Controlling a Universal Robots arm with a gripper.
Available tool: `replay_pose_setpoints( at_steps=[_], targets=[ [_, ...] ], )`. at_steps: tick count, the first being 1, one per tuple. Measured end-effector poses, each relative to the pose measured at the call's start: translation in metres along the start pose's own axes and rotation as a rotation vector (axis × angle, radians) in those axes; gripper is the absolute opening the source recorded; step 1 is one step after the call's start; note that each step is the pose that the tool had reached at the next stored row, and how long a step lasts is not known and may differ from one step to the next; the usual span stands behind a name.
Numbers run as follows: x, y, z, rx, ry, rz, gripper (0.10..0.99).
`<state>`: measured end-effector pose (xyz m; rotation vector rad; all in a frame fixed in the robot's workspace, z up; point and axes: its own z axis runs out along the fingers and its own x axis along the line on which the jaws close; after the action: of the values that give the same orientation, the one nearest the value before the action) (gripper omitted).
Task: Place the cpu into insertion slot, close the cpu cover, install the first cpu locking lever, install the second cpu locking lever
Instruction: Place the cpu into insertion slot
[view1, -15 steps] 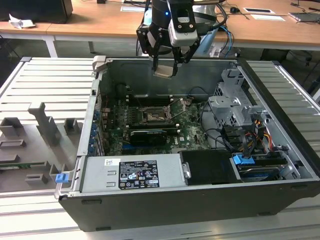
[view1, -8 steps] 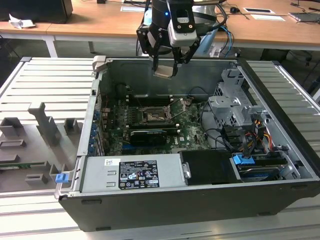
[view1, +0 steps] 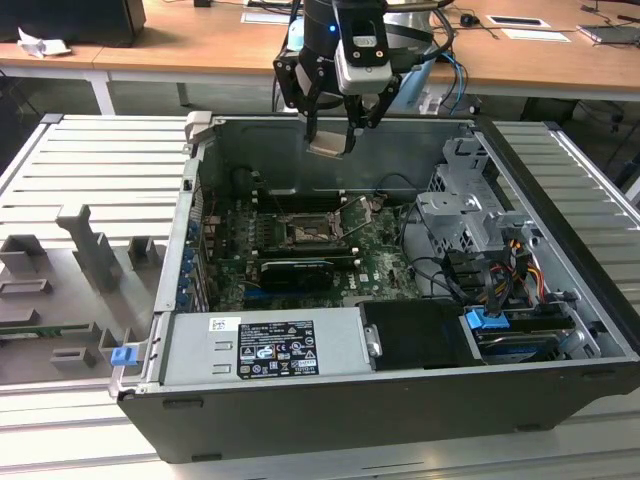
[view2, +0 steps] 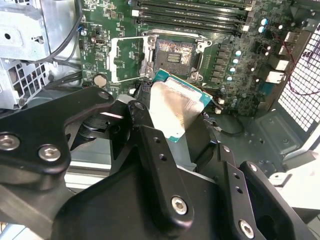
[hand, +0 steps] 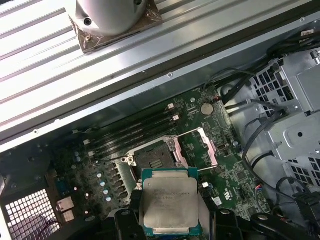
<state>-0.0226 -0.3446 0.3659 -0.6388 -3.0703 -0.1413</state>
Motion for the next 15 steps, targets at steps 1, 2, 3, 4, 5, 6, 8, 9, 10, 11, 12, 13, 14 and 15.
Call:
replay_pose_setpoints(
  at_steps=[1,2,3,4,5,6,8,9,10,11,12,13,14,15],
  targets=[
    [0.0000,0.0000,0.0001,0.000,-0.0002,0.002,0.525],
    [0.0000,0.0000,0.0002,0.000,-0.0003,0.004,0.525],
    [0.0000,0.0000,0.0003,0.000,-0.0005,0.006,0.525],
    [0.0000,0.0000,0.0004,0.000,-0.0006,0.007,0.525],
    [0.0000,0.0000,0.0004,0.000,-0.0008,0.009,0.525],
    [0.0000,0.0000,0.0006,0.000,-0.0009,0.011,0.525],
    [0.0000,-0.0001,0.0011,0.000,-0.0014,0.017,0.525],
    [0.0000,-0.0001,0.0013,0.000,-0.0016,0.019,0.525],
    [0.0000,-0.0001,0.0014,0.000,-0.0018,0.020,0.525],
    [0.0000,-0.0002,0.0017,0.000,-0.0020,0.023,0.525],
    [0.0000,-0.0002,0.0019,0.000,-0.0023,0.026,0.525],
    [0.0000,-0.0002,0.0021,-0.001,-0.0025,0.028,0.525],
    [0.0000,-0.0002,0.0023,-0.001,-0.0026,0.030,0.525],
    [-0.0001,-0.0002,0.0024,-0.001,-0.0028,0.032,0.525]
  ],
)
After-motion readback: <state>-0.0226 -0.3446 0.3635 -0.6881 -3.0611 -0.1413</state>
